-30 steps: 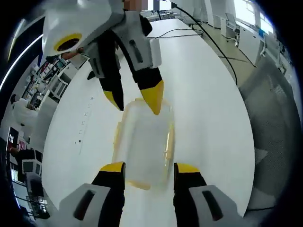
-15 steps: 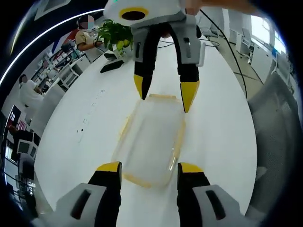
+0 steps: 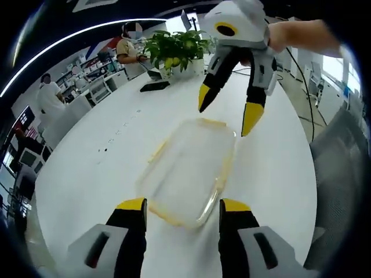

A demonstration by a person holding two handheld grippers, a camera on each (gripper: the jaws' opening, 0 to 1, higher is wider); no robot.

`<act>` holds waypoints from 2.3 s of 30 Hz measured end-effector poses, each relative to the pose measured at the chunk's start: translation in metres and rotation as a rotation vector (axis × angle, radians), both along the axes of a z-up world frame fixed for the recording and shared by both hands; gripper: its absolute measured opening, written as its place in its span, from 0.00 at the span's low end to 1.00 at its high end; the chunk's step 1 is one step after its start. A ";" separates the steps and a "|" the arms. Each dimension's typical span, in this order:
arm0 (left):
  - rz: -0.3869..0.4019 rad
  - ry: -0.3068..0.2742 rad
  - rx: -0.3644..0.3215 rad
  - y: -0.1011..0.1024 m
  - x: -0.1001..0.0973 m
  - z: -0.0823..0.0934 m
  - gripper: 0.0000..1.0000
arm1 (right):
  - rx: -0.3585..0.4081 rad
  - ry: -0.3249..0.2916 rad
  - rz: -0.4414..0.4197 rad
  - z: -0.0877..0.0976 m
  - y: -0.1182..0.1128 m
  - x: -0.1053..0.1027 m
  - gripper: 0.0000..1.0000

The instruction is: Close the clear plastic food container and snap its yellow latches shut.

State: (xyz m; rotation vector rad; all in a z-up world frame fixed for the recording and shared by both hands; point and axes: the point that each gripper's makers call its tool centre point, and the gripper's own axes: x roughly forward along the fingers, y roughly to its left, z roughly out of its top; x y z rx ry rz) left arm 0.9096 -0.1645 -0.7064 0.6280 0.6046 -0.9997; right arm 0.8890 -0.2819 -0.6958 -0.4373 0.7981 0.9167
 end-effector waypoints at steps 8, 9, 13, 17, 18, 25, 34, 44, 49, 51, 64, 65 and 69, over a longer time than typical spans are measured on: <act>0.056 -0.003 -0.018 0.006 0.002 -0.003 0.43 | 0.096 -0.037 -0.139 -0.003 -0.006 -0.007 0.50; 0.085 0.001 -0.034 0.008 0.003 -0.004 0.43 | 0.100 -0.037 -0.148 -0.004 -0.006 -0.008 0.50; 0.132 0.007 -0.076 0.010 0.006 -0.007 0.42 | 0.121 -0.045 -0.192 -0.013 -0.006 -0.011 0.49; 0.156 0.003 -0.093 0.012 0.005 -0.012 0.41 | 0.134 -0.035 -0.231 -0.026 -0.007 -0.012 0.49; 0.160 0.002 -0.096 0.012 0.004 -0.014 0.41 | 0.134 -0.033 -0.239 -0.028 -0.008 -0.012 0.49; 0.199 0.025 -0.126 0.013 0.000 -0.023 0.39 | 0.137 -0.069 -0.319 -0.035 -0.016 -0.004 0.46; 0.199 0.016 -0.144 0.009 -0.003 -0.025 0.32 | 0.102 -0.094 -0.295 -0.046 -0.014 -0.001 0.39; 0.204 0.013 -0.150 0.010 -0.003 -0.026 0.30 | 0.085 -0.123 -0.277 -0.047 -0.007 0.002 0.35; 0.202 0.005 -0.132 0.015 -0.002 -0.028 0.29 | 0.071 -0.122 -0.264 -0.047 -0.001 0.005 0.35; 0.203 0.003 -0.124 0.020 -0.001 -0.029 0.30 | 0.071 -0.122 -0.261 -0.047 0.003 0.006 0.35; 0.243 0.009 -0.100 0.043 0.006 -0.034 0.29 | 0.091 -0.123 -0.247 -0.048 0.025 0.013 0.35; 0.243 0.010 -0.098 0.044 0.006 -0.034 0.29 | 0.090 -0.124 -0.245 -0.048 0.026 0.014 0.35; 0.242 0.021 -0.103 0.044 0.005 -0.035 0.31 | 0.090 -0.124 -0.240 -0.048 0.026 0.015 0.35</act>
